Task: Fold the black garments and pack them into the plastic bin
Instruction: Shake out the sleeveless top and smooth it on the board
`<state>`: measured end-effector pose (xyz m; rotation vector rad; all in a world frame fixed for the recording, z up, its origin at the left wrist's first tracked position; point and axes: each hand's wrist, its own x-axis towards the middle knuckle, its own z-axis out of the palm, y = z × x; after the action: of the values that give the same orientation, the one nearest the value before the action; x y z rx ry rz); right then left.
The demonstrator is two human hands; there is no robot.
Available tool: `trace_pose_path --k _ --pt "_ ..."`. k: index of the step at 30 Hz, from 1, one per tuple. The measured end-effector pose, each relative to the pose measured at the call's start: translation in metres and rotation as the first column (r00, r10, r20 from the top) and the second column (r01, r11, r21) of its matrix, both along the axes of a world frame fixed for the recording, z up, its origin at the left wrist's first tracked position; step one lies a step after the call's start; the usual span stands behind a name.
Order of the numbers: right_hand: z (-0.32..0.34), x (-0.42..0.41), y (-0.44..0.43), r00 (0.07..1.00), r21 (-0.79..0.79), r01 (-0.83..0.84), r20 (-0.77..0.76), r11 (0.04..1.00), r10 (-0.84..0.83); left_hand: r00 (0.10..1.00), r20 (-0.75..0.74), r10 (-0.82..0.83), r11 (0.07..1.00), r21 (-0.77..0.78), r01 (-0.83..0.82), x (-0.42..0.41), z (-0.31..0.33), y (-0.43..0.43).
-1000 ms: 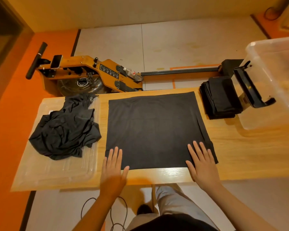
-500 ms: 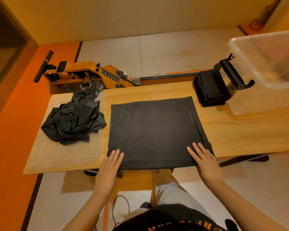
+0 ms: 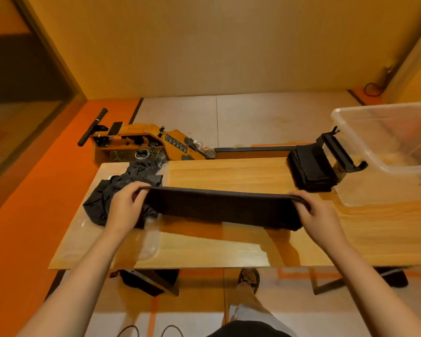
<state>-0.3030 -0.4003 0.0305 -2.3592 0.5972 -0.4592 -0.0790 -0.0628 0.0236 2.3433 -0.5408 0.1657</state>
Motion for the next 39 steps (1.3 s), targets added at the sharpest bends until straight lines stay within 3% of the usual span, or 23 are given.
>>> trace_pose_path --k 3,6,9,13,24,29,34,36,39 --pt "0.043 0.029 -0.010 1.000 -0.019 -0.026 -0.005 0.999 0.026 0.999 -0.035 0.039 0.976 -0.214 -0.046 0.035 0.049 -0.014" --pt "0.083 0.047 -0.022 0.996 -0.046 -0.075 -0.059 0.996 0.073 0.996 -0.083 0.015 0.943 -0.331 -0.042 0.059 0.085 -0.016" --pt "0.117 0.059 -0.031 0.989 -0.044 -0.130 -0.082 0.991 0.126 0.998 -0.061 0.001 0.941 -0.336 -0.022 0.075 0.112 -0.017" --pt "0.148 0.073 -0.021 0.978 0.080 -0.199 -0.045 0.977 0.203 1.000 -0.004 -0.006 0.963 -0.268 0.005 0.096 0.142 -0.014" --pt "0.186 0.096 0.043 0.901 0.398 -0.433 0.153 0.809 0.407 0.968 0.167 0.186 0.928 -0.354 -0.117 0.159 0.223 -0.012" --pt "0.153 0.088 0.020 0.957 0.623 -0.289 0.183 0.727 0.223 0.976 0.196 0.090 0.960 -0.280 -0.033 0.185 0.220 -0.098" --pt "0.060 0.058 -0.041 0.996 0.795 0.058 -0.002 0.604 -0.093 0.983 0.062 -0.172 0.983 -0.058 0.175 0.194 0.148 -0.256" --pt "0.014 0.037 -0.062 0.967 0.761 0.243 -0.139 0.601 -0.214 0.947 -0.052 -0.318 0.947 0.036 0.320 0.173 0.103 -0.312" --pt "-0.043 0.004 -0.083 0.865 0.582 0.501 -0.339 0.640 -0.369 0.875 -0.111 -0.471 0.855 0.188 0.484 0.124 0.036 -0.350"
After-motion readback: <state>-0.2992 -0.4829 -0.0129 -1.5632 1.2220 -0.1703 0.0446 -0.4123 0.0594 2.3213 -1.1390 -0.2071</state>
